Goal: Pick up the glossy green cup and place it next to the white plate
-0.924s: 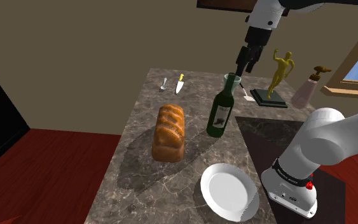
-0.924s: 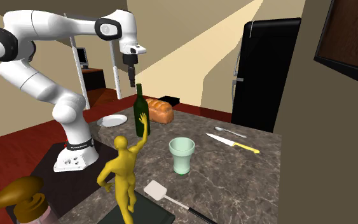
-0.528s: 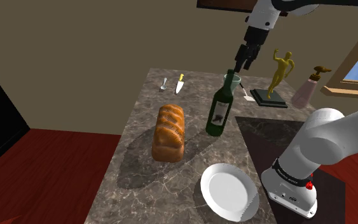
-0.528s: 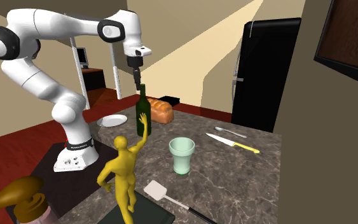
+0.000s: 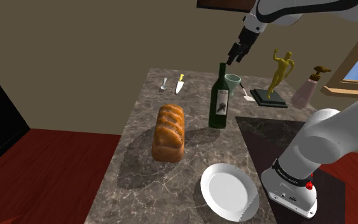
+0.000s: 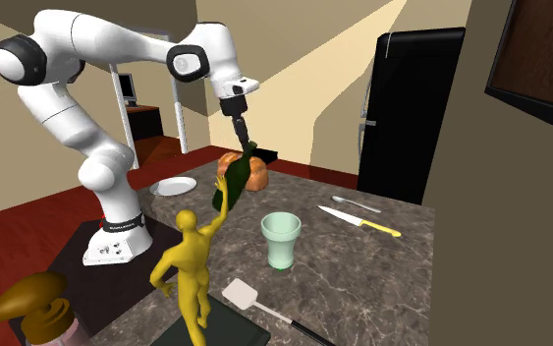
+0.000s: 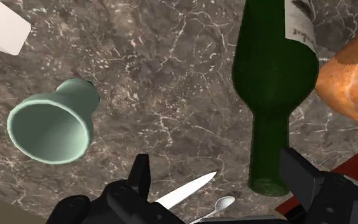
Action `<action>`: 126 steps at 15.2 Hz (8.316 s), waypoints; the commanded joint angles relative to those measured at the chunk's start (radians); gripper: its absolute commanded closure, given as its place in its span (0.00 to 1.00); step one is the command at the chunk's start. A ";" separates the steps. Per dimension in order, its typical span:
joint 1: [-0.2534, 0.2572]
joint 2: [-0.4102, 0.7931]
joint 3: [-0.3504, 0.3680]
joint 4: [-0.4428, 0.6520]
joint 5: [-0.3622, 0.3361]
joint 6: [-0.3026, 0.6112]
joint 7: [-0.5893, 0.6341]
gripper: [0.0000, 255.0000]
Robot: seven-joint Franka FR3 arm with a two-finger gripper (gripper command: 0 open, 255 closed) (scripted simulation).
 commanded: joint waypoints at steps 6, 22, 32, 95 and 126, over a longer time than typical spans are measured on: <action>-0.020 0.212 -0.124 0.102 0.017 -0.141 -0.158 0.00; -0.187 0.844 -0.266 0.599 0.307 -0.132 -0.547 0.00; -0.211 0.921 -0.249 0.586 0.351 -0.055 -0.582 0.00; -0.121 0.660 -0.267 0.794 0.207 -0.469 -0.399 1.00; 0.154 -0.106 0.258 0.012 0.144 -0.329 0.393 1.00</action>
